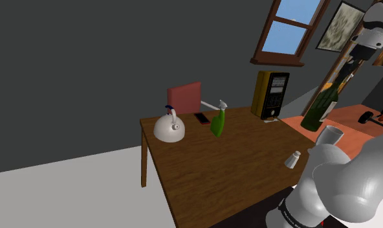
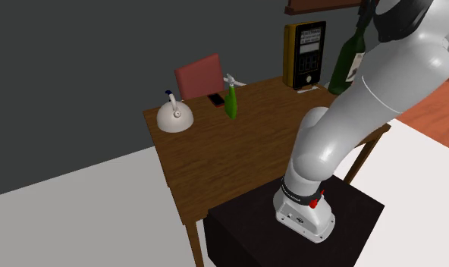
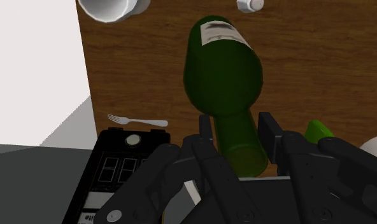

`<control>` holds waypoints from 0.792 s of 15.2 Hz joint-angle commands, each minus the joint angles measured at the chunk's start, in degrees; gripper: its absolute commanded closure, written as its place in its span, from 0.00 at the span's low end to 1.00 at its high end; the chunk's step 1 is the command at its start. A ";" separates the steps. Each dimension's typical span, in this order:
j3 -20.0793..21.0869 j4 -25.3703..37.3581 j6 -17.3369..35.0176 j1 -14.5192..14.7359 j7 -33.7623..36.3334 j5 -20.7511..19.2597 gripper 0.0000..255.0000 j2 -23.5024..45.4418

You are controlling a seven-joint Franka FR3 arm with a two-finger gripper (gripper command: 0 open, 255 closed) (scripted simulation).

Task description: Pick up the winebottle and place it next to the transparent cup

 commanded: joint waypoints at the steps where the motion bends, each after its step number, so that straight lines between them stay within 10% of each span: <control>1: 0.87 -2.23 1.57 -1.30 0.25 -0.38 1.00 -0.62; 12: 4.09 -13.82 9.67 -6.72 2.09 -2.70 1.00 -3.92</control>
